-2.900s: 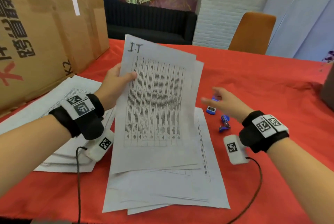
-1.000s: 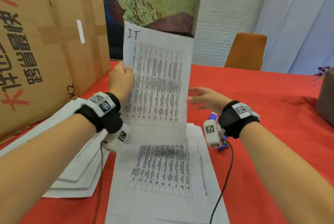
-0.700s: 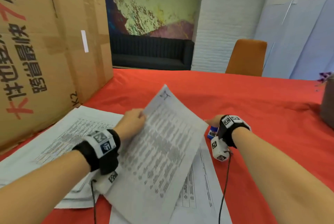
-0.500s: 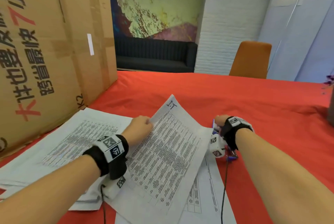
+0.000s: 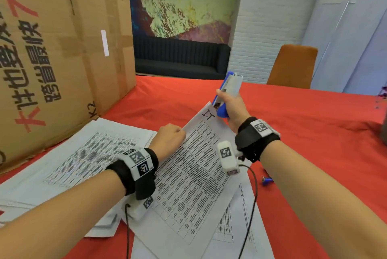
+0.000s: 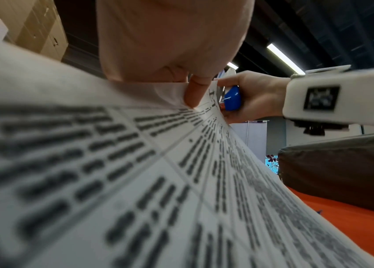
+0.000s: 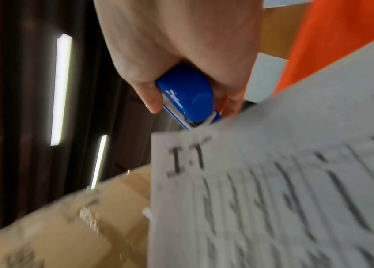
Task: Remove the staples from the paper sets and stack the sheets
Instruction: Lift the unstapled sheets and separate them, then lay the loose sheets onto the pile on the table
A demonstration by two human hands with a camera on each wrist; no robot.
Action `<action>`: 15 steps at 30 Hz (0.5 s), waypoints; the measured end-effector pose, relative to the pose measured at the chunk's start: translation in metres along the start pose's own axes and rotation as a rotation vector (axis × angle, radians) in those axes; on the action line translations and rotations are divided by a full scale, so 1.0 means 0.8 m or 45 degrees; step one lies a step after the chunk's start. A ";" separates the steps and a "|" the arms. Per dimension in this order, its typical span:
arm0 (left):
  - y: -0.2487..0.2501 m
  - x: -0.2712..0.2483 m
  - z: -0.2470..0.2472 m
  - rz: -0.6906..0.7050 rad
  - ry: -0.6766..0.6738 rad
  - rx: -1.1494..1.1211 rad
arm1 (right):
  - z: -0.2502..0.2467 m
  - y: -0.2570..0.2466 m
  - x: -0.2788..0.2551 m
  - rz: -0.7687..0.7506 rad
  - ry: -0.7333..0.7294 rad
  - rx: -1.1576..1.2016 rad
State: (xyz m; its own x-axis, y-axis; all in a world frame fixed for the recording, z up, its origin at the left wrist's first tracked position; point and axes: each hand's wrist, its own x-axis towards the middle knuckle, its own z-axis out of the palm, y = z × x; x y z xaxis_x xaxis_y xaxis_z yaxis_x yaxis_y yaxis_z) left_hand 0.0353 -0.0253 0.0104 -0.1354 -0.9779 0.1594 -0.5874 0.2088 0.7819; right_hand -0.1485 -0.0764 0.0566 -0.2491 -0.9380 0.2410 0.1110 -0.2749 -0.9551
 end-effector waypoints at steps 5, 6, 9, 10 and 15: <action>0.002 -0.001 -0.003 -0.044 0.000 -0.104 | 0.024 0.013 -0.017 -0.116 -0.006 -0.199; 0.002 -0.002 -0.002 -0.043 -0.003 -0.113 | 0.027 0.014 -0.017 -0.152 0.028 -0.229; 0.004 -0.003 0.001 -0.024 0.004 -0.133 | 0.036 0.012 -0.016 -0.241 0.077 -0.311; 0.005 -0.003 0.001 -0.021 0.009 -0.149 | 0.038 0.011 -0.017 -0.268 0.076 -0.345; 0.008 -0.006 0.007 0.051 0.074 -0.113 | 0.042 0.007 -0.012 -0.349 0.197 -0.497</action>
State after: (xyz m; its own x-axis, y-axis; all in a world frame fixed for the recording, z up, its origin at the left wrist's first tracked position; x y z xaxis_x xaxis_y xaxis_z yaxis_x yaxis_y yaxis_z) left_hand 0.0279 -0.0192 0.0109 -0.1095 -0.9684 0.2242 -0.5092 0.2483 0.8241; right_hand -0.1133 -0.0760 0.0547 -0.3617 -0.7920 0.4918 -0.3397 -0.3793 -0.8607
